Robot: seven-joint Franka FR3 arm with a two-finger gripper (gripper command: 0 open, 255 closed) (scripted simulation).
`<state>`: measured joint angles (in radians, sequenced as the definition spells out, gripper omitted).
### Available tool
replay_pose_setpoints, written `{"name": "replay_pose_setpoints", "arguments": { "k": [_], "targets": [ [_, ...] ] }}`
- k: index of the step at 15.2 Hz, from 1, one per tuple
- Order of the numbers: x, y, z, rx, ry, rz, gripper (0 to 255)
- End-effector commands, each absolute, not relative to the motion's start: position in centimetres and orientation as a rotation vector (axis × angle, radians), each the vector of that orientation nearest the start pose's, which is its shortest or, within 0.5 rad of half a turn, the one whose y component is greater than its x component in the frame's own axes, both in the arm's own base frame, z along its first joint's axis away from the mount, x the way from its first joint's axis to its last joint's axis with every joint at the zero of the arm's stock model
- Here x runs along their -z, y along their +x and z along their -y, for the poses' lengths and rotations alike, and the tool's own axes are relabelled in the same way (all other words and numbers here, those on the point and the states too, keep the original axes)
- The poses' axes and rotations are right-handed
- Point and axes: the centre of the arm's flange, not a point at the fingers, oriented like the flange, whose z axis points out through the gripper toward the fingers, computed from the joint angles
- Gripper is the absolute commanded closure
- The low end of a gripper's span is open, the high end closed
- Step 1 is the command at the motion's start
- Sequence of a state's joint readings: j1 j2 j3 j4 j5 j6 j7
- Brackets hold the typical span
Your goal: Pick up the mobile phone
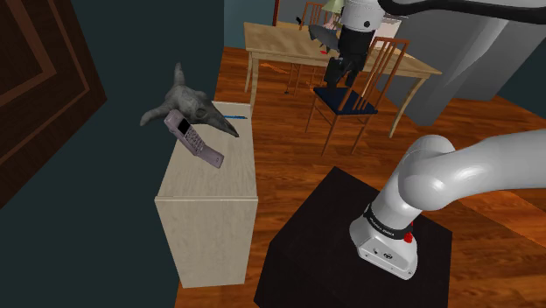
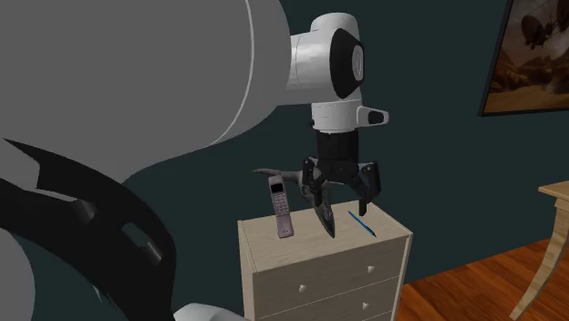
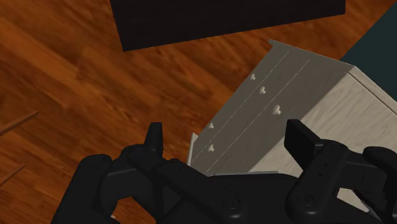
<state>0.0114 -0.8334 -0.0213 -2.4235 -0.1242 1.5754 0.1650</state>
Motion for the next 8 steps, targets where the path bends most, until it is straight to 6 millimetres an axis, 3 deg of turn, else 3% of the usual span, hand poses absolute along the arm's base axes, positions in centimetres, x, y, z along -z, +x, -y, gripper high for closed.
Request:
{"name": "replay_pose_setpoints", "arguments": {
  "k": [1, 8],
  "targets": [
    [-57.4, 29.3, 1.8, -0.010, -3.240, -0.270, 0],
    [-51.6, 34.7, -1.2, 0.087, -3.229, -0.014, 0]
  ]
}}
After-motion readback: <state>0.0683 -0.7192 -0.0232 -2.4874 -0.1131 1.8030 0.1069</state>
